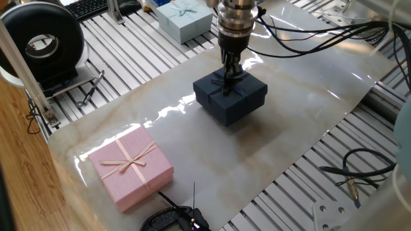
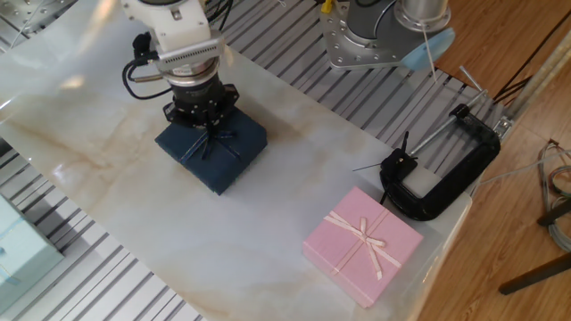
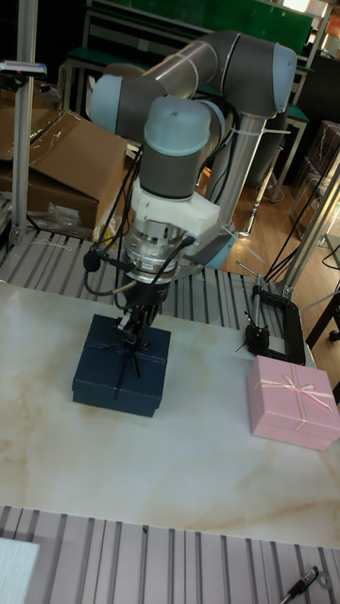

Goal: Open a box

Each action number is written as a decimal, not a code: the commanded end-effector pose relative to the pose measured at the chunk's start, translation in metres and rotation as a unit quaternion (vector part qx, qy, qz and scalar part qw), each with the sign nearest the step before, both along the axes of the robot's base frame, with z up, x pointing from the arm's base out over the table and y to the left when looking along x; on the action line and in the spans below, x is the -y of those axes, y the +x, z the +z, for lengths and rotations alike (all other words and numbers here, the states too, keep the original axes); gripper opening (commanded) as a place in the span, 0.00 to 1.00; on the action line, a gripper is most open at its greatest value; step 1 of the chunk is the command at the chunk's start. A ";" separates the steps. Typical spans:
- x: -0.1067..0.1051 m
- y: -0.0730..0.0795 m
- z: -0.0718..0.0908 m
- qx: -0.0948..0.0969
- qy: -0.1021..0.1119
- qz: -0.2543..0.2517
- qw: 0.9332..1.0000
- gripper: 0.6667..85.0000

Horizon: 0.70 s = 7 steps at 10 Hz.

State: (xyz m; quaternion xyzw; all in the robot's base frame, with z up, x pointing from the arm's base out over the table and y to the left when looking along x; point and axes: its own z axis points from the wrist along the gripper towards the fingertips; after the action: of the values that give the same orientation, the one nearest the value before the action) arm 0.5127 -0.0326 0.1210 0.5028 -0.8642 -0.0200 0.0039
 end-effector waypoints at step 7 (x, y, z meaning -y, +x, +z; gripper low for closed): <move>0.001 0.013 0.002 0.009 -0.003 -0.015 1.000 0.01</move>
State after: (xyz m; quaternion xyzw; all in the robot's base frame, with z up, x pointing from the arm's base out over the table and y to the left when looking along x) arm 0.5195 -0.0306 0.1312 0.4885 -0.8725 -0.0072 0.0052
